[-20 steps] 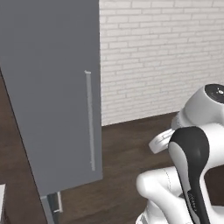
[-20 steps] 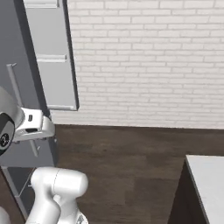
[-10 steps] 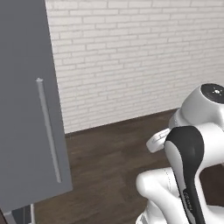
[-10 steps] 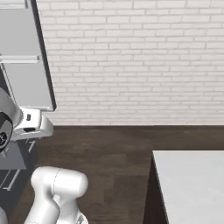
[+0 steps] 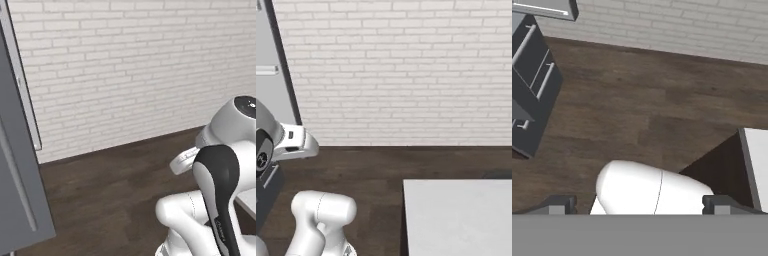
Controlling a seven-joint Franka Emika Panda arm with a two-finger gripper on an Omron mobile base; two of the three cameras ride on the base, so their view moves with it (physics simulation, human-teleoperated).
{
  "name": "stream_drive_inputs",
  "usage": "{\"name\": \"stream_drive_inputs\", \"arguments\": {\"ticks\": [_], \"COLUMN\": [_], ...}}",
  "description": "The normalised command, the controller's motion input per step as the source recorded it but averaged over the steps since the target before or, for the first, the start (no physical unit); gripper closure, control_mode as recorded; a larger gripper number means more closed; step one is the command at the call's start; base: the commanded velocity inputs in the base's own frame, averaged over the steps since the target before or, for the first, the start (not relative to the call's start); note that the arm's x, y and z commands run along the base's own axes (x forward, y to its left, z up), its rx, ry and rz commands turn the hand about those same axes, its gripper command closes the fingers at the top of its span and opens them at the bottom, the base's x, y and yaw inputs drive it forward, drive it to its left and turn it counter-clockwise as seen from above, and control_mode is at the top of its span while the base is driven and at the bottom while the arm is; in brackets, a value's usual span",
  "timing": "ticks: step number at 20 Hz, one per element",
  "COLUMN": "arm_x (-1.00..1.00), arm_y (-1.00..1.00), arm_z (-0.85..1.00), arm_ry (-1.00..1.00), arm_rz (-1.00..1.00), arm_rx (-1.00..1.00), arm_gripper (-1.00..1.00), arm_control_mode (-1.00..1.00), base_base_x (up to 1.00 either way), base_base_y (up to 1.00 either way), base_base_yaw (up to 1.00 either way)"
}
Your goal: Place one mushroom and one fish in each tupperware on the nearby counter, to pack two identical lunches.
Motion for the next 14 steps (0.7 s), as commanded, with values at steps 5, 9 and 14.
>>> {"name": "stream_drive_inputs", "arguments": {"ticks": [5,9,14], "arm_x": [0.0,0.0,0.0], "arm_y": [0.0,0.0,0.0], "arm_z": [0.0,0.0,0.0], "arm_ry": [0.0,0.0,0.0], "arm_rz": [0.0,0.0,0.0], "arm_rx": [0.0,0.0,0.0], "arm_gripper": [-1.0,-1.0,-1.0], "arm_control_mode": [1.0,1.0,1.0], "base_base_x": [0.95,1.0,1.0], "base_base_y": [0.01,0.0,0.0], "base_base_yaw": [0.02,0.03,0.05]}}
